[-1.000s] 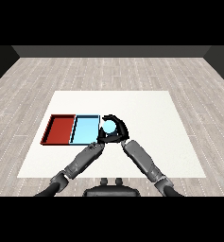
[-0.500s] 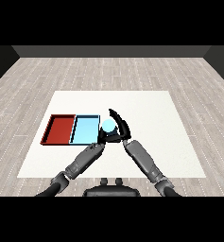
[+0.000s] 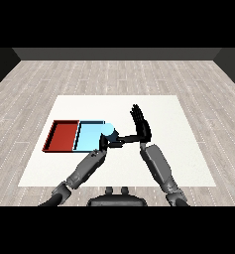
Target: Pick the blue can and put it in the blue box
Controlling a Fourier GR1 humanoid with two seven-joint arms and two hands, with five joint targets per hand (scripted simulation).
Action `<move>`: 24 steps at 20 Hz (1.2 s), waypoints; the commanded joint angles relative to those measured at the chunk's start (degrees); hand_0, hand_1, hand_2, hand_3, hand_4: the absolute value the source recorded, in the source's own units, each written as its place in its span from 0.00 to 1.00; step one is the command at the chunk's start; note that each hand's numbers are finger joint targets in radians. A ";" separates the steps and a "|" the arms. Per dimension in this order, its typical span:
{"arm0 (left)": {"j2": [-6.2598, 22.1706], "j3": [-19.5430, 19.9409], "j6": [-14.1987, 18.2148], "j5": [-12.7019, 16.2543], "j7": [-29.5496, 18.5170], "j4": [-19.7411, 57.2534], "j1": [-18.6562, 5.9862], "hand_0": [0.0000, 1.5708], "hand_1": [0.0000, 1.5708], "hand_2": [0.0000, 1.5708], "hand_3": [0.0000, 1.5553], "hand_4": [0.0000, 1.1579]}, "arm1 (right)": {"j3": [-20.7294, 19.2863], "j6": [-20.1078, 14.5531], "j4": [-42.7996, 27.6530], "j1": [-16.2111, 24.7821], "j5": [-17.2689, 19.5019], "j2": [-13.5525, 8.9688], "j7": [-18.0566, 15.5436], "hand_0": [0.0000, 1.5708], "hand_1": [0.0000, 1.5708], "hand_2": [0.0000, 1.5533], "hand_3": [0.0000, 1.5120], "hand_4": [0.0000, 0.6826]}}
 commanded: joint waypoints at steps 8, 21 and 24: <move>9.78 5.44 1.11 -3.49 3.90 -5.46 2.25 1.00 1.00 0.99 0.95 0.99 | -10.96 4.19 -18.13 14.68 -8.13 -6.41 -1.38 0.00 0.00 0.00 0.00 0.00; 12.57 16.33 -6.21 -6.17 8.60 27.46 -14.67 1.00 1.00 1.00 0.96 0.95 | -16.75 7.42 -5.90 10.25 -8.80 -6.71 -4.37 0.00 0.00 0.00 0.00 0.00; 9.78 16.48 -5.11 -6.90 9.57 35.56 -15.80 1.00 1.00 1.00 0.94 0.88 | -17.50 7.10 -4.86 9.57 -8.68 -7.36 -3.77 0.00 0.00 0.00 0.00 0.00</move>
